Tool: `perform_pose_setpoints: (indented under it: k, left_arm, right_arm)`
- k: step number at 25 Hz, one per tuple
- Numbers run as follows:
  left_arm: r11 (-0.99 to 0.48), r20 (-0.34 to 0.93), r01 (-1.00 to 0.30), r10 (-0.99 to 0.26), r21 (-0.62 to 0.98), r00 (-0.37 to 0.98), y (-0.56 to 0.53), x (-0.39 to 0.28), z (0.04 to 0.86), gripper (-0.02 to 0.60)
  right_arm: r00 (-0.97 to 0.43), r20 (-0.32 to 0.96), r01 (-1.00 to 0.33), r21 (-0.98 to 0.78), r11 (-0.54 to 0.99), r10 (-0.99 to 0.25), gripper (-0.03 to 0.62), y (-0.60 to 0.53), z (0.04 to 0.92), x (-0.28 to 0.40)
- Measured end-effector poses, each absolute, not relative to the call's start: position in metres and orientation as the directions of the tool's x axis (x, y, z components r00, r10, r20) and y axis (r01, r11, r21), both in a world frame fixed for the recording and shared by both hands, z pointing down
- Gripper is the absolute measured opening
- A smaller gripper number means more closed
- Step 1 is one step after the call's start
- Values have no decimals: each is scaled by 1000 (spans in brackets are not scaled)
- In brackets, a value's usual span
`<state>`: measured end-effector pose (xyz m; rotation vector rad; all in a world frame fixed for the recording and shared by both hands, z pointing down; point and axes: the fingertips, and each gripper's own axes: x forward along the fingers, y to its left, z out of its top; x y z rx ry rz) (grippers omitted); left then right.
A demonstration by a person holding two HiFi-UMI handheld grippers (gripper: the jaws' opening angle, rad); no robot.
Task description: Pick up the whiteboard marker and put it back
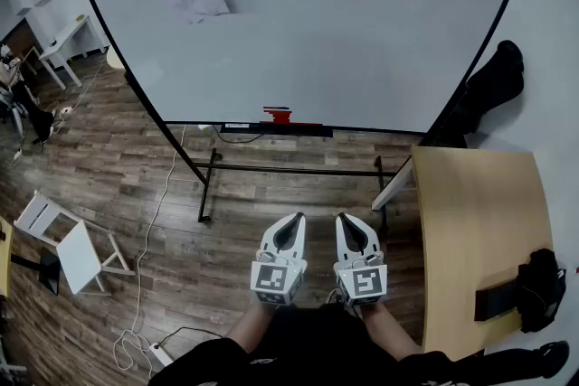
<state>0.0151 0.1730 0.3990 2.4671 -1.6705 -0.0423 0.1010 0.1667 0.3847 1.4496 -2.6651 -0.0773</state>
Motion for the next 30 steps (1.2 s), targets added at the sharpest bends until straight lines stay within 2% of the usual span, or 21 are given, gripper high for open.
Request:
perform_pose_setpoints:
  k: [9,18,30]
  left_arm:
    - [-364,95,-919,-920,150,380,194,-57,412,6]
    - [-337,130,-925,-923,177,362,199,-103,435,6]
    - [-253,174,-948,-942,193,287,105,-144,451,6]
  right_arm:
    - [-531,51,-843,69,534,-846,2,180,394,31]
    - [-530,103,-835,112,539,-842,2,177,410,-8]
    - [-601,139,-779,117,616,-787,2,70,428,-53]
